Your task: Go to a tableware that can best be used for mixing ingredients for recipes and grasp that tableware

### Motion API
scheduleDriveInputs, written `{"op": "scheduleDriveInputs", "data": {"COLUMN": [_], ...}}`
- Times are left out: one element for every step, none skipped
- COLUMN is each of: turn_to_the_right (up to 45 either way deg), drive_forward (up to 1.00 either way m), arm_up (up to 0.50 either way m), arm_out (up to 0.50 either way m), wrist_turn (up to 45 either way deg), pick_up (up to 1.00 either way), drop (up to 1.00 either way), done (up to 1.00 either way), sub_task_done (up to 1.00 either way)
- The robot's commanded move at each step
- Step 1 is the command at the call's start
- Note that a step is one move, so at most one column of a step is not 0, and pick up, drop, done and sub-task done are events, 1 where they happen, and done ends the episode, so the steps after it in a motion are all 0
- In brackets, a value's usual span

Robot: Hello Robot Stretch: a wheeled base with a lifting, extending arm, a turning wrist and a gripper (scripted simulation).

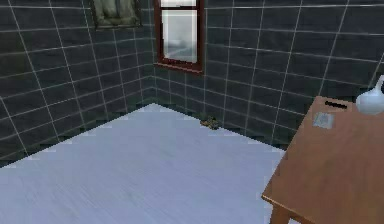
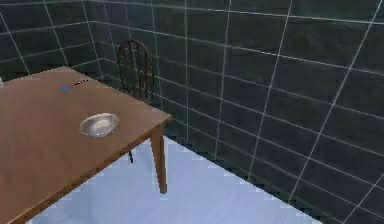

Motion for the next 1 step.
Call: {"op": "scheduleDriveInputs", "data": {"turn_to_the_right": [-24.0], "drive_forward": [0.0], "arm_up": [0.0], "arm_out": [0.0], "wrist_turn": [0.0], "pick_up": [0.0], "drop": [0.0], "done": [0.0], "sub_task_done": [0.0]}}
